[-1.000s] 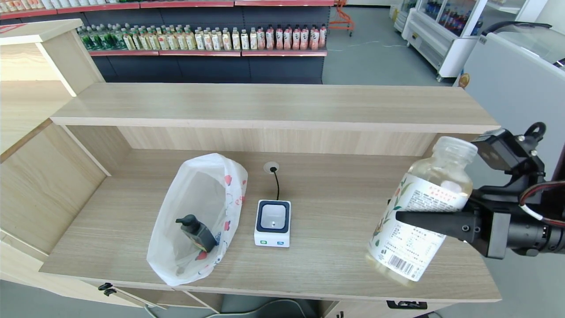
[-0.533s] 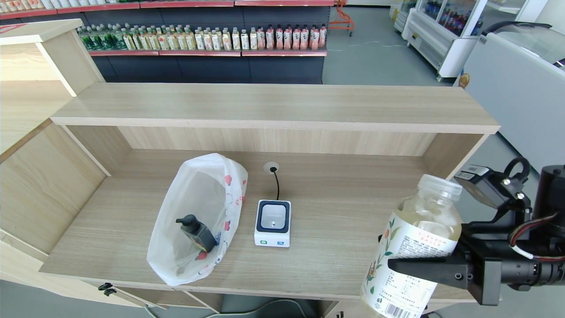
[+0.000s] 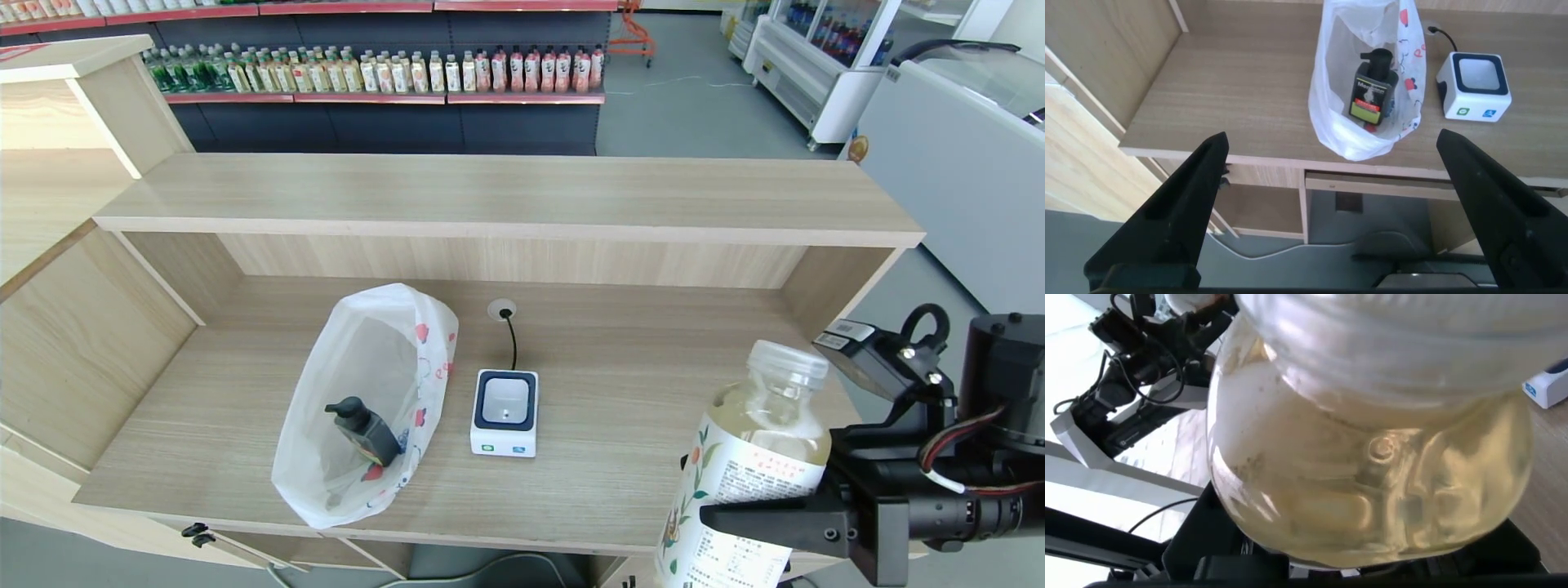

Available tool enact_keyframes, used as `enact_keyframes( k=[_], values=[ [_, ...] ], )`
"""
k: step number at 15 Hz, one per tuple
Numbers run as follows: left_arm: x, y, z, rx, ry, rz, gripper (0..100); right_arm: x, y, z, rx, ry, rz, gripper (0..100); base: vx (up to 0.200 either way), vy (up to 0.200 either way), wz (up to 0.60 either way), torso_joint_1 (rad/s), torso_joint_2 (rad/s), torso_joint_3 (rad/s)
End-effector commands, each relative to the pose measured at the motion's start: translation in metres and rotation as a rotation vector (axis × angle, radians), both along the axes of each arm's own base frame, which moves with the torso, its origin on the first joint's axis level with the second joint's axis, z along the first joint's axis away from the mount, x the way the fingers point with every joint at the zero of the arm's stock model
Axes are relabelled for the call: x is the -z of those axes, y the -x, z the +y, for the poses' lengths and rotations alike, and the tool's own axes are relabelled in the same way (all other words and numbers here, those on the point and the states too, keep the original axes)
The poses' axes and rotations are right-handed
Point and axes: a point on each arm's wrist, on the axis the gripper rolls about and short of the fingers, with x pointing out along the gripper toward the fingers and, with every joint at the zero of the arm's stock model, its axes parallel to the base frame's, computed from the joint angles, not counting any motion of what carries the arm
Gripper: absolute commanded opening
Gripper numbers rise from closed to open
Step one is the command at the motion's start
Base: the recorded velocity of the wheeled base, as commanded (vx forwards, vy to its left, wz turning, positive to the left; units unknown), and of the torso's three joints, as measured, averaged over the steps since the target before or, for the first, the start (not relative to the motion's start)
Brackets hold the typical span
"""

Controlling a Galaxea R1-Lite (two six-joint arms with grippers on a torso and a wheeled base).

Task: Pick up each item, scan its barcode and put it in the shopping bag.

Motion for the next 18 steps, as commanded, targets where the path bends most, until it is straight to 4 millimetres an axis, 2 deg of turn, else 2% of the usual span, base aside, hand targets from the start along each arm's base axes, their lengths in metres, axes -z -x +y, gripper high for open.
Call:
enact_keyframes(
  k=[1,6,18],
  values=[
    [0.0001,0.0000,0.0000,-0.001,0.000,0.000,100,0.0038,-0.0021,0.0026,-0.007,0.008,0.014,0,0.000,0.000,0.00,0.000,0.00,0.000],
    [0.0001,0.0000,0.0000,-0.001,0.000,0.000,100,0.0107,-0.0074,0.0069,-0.015,0.025,0.010,0,0.000,0.000,0.00,0.000,0.00,0.000],
    [0.0001,0.0000,0.0000,-0.001,0.000,0.000,100,0.0124,-0.0085,0.0074,-0.015,0.031,-0.001,0,0.000,0.000,0.00,0.000,0.00,0.000]
  ],
)
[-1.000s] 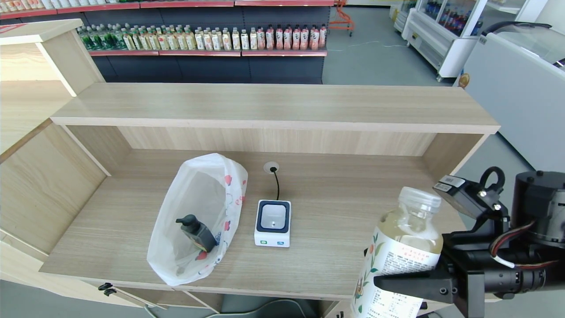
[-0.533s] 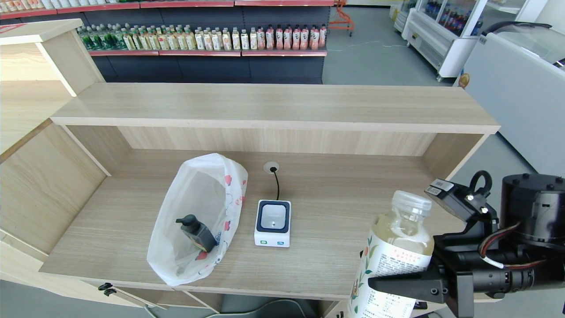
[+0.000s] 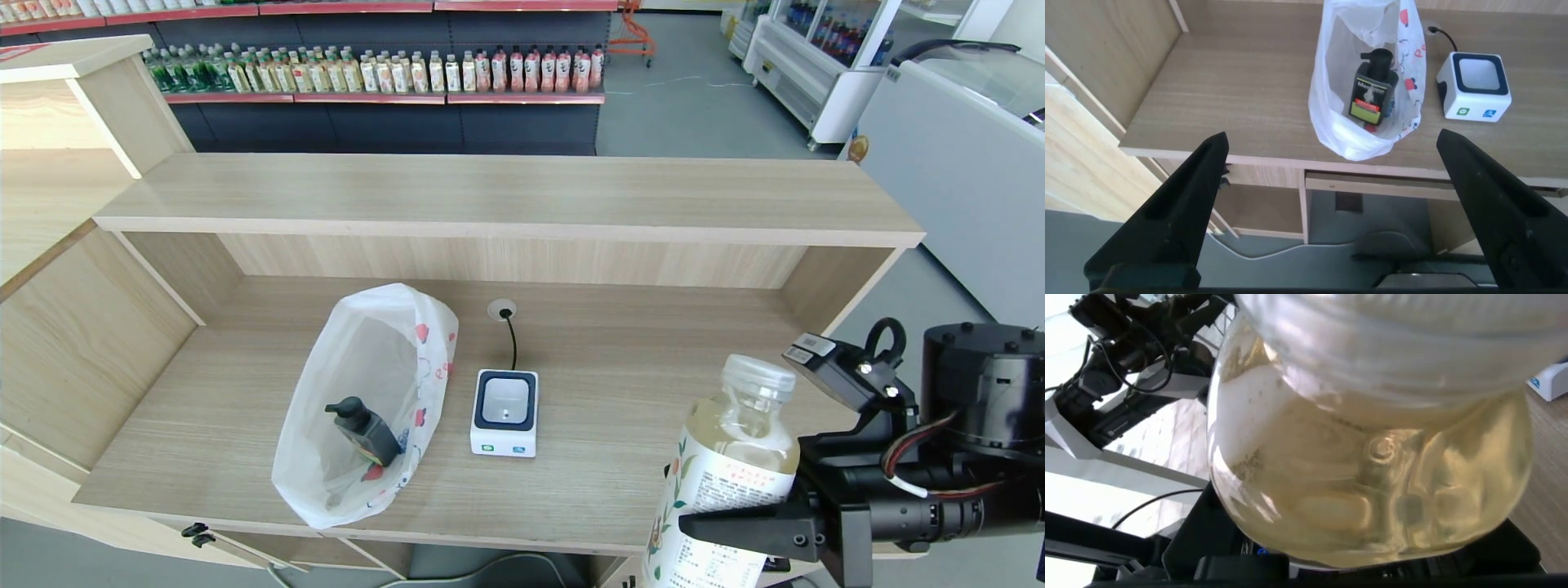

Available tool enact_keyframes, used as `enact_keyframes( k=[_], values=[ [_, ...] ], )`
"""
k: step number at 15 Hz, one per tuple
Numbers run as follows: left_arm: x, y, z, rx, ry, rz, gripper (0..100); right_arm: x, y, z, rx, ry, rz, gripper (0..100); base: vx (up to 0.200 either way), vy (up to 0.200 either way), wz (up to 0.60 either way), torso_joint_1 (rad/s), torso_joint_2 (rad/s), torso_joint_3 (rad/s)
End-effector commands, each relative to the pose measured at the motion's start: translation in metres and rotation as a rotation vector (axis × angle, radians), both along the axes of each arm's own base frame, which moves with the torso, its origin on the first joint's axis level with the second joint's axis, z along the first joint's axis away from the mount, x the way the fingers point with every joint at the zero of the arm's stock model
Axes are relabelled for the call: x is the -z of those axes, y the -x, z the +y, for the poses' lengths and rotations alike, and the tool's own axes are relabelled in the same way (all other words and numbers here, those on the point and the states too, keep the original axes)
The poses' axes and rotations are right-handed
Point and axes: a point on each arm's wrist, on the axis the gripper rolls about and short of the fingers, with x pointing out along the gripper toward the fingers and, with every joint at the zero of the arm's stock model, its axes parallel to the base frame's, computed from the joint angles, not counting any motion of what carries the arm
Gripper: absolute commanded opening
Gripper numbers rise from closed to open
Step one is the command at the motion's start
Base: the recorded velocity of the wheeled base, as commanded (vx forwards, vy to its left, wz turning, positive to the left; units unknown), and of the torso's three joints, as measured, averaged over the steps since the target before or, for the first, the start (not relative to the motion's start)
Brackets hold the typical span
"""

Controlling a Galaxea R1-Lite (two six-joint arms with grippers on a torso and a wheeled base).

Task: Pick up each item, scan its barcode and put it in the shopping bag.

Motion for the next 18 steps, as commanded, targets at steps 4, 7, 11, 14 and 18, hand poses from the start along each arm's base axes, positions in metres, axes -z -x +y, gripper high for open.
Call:
enact_keyframes(
  k=[4,7,11,14,18],
  values=[
    [0.000,0.000,0.000,-0.001,0.000,0.000,100,-0.009,-0.006,-0.008,0.161,0.094,-0.320,0,0.000,0.000,0.00,0.000,0.00,0.000],
    [0.000,0.000,0.000,-0.001,0.000,0.000,100,-0.014,-0.023,-0.047,0.387,0.430,-0.843,0,0.000,0.000,0.00,0.000,0.00,0.000],
    [0.000,0.000,0.000,-0.001,0.000,0.000,100,-0.030,-0.035,-0.074,0.525,0.673,-1.158,0,0.000,0.000,0.00,0.000,0.00,0.000],
    [0.000,0.000,0.000,-0.001,0.000,0.000,100,-0.045,-0.039,-0.073,0.518,0.711,-1.335,0,0.000,0.000,0.00,0.000,0.00,0.000],
    [0.000,0.000,0.000,0.001,-0.001,0.000,100,-0.055,-0.026,-0.071,0.514,0.706,-1.404,0,0.000,0.000,0.00,0.000,0.00,0.000]
  ],
)
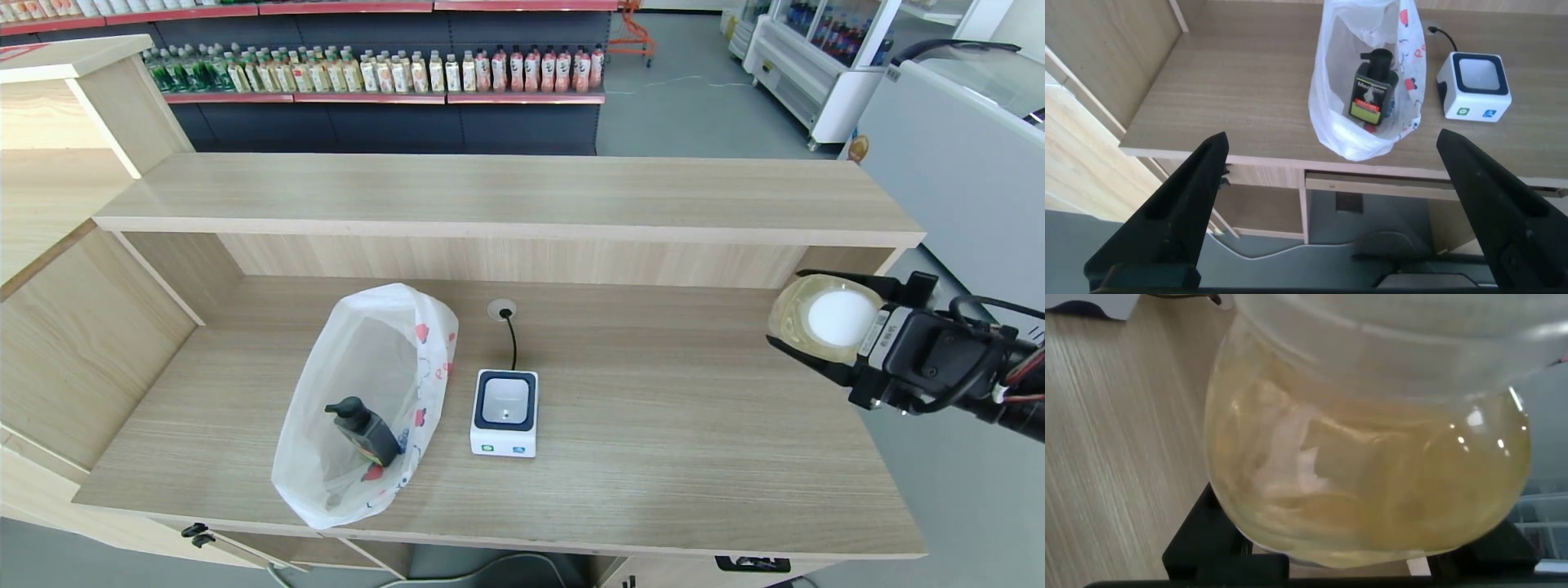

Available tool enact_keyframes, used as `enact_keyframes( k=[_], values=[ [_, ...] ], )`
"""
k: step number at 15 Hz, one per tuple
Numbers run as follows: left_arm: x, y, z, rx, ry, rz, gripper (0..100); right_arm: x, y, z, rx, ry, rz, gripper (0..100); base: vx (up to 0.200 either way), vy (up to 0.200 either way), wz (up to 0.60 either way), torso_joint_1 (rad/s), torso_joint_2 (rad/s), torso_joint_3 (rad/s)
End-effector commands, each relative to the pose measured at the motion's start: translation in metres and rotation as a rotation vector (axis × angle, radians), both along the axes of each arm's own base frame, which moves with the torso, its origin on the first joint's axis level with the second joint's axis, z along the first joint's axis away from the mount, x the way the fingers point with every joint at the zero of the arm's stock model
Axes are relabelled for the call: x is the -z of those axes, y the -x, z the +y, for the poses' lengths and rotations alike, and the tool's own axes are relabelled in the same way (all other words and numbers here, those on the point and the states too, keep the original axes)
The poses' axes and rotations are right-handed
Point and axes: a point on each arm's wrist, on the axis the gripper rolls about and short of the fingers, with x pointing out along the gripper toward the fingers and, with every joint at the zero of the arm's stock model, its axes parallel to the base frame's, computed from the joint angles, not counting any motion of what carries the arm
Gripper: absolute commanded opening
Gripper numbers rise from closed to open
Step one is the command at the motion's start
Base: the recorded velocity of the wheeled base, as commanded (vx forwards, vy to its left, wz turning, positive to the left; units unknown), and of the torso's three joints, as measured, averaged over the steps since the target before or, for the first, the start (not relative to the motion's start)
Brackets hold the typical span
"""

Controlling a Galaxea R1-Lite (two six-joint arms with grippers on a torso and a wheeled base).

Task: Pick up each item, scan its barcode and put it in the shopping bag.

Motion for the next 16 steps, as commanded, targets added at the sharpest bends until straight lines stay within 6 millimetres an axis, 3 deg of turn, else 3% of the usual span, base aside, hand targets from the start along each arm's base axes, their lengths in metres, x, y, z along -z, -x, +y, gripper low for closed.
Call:
enact_keyframes(
  k=[1,4,7,13,16],
  values=[
    [0.000,0.000,0.000,-0.001,-0.001,0.000,100,-0.003,0.009,-0.001,-0.002,0.001,-0.020,0,0.000,0.000,0.00,0.000,0.00,0.000],
    [0.000,0.000,0.000,0.000,-0.001,0.001,100,-0.008,0.029,0.002,-0.003,-0.001,-0.036,0,0.000,0.000,0.00,0.000,0.00,0.000],
    [0.000,0.000,0.000,-0.001,0.000,0.000,100,-0.011,0.037,0.000,0.009,0.003,-0.025,0,0.000,0.200,0.00,-0.004,0.00,0.004],
    [0.000,0.000,0.000,-0.001,0.000,0.000,100,-0.015,0.028,0.000,0.017,-0.003,-0.011,0,0.000,0.200,0.00,0.006,0.00,0.002],
    [0.000,0.000,0.000,-0.001,0.000,0.000,100,0.008,0.005,-0.004,0.039,-0.034,0.120,0,0.000,0.200,0.00,-0.001,0.00,0.001]
  ],
)
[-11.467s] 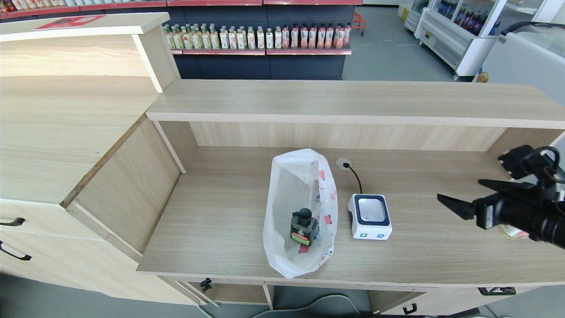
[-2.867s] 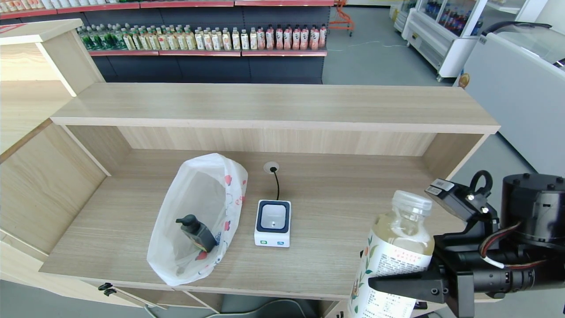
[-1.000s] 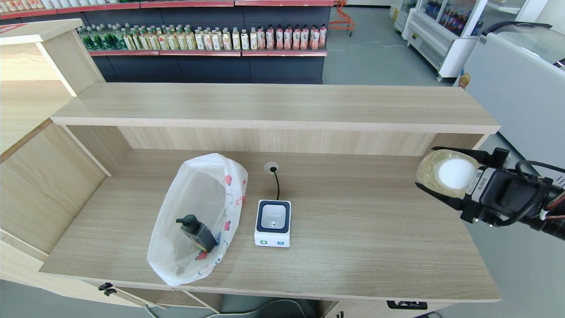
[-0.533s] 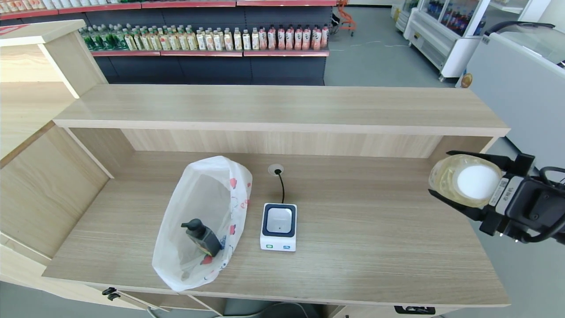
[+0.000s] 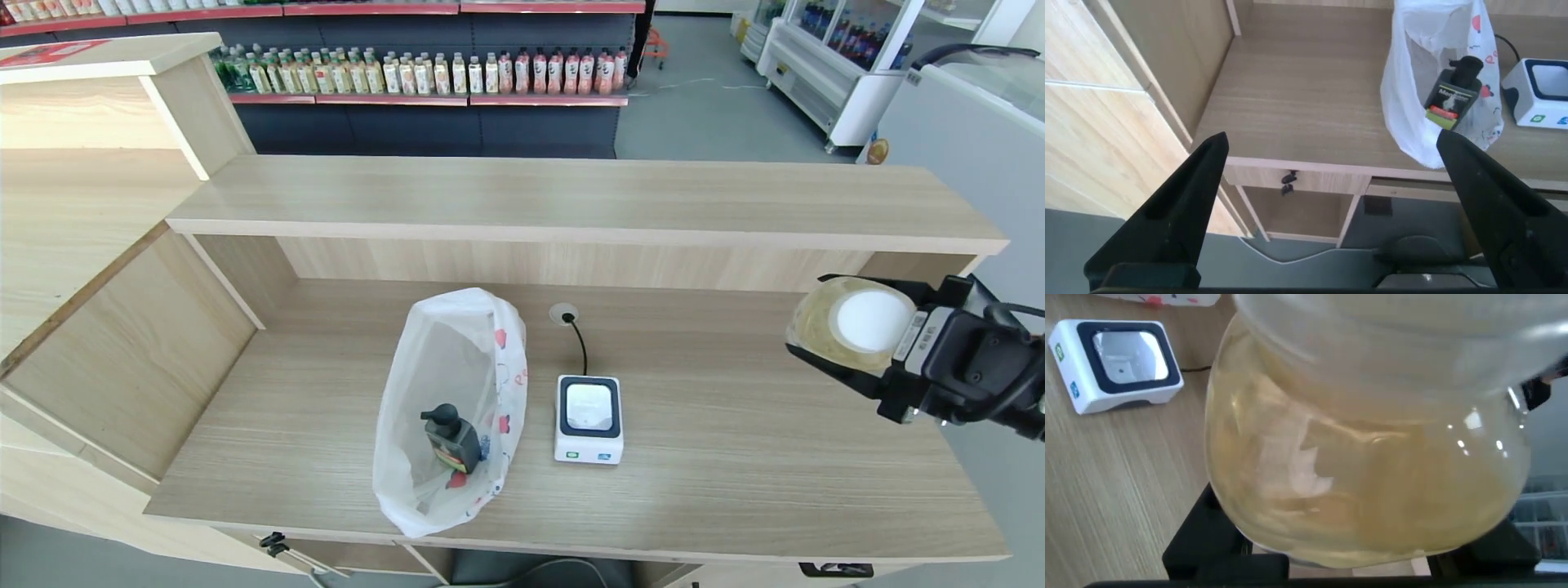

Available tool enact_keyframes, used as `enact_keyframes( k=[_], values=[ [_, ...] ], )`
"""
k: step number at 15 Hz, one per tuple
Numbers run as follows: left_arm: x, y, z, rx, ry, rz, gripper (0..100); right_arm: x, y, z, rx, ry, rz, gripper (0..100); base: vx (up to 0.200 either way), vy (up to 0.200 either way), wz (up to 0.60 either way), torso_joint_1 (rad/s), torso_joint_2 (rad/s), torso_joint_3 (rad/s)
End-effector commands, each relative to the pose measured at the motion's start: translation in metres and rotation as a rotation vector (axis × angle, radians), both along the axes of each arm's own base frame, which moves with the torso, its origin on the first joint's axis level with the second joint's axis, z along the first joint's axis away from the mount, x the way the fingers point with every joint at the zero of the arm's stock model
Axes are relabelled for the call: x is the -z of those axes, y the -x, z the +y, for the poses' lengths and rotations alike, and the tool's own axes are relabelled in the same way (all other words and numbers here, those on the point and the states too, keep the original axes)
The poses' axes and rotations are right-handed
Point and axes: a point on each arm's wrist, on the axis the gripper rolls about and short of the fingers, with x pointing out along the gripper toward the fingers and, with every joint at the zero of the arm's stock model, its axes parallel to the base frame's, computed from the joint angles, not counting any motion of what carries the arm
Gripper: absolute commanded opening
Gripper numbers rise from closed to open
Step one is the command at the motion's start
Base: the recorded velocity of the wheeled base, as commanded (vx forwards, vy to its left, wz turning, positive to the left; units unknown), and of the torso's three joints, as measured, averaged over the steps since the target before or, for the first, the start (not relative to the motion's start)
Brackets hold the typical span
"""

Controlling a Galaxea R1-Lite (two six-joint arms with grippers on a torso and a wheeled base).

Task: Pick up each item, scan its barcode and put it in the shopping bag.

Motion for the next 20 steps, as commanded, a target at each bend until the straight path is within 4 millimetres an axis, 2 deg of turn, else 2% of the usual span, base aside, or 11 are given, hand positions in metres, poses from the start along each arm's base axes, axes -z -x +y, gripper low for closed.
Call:
enact_keyframes(
  k=[1,4,7,12,20],
  values=[
    [0.000,0.000,0.000,-0.001,-0.002,0.000,100,0.019,-0.019,-0.001,-0.006,-0.010,0.098,0,0.000,0.200,0.00,-0.007,0.01,0.007],
    [0.000,0.000,0.000,-0.001,0.000,0.001,100,0.035,-0.041,0.001,-0.076,-0.009,0.146,0,0.000,0.200,0.00,0.002,0.01,0.002],
    [0.000,0.000,0.000,-0.001,0.000,0.000,100,0.059,-0.073,0.005,-0.123,-0.023,0.164,0,0.000,0.000,0.00,0.000,0.00,0.000],
    [0.000,0.000,0.000,-0.001,0.000,0.000,100,0.081,-0.081,0.007,-0.203,-0.031,0.216,0,0.000,0.000,0.00,0.000,0.00,0.000],
    [0.000,0.000,0.000,-0.001,0.000,0.000,100,0.123,-0.112,0.014,-0.293,-0.038,0.180,0,0.000,0.000,0.00,0.000,0.00,0.000]
  ],
)
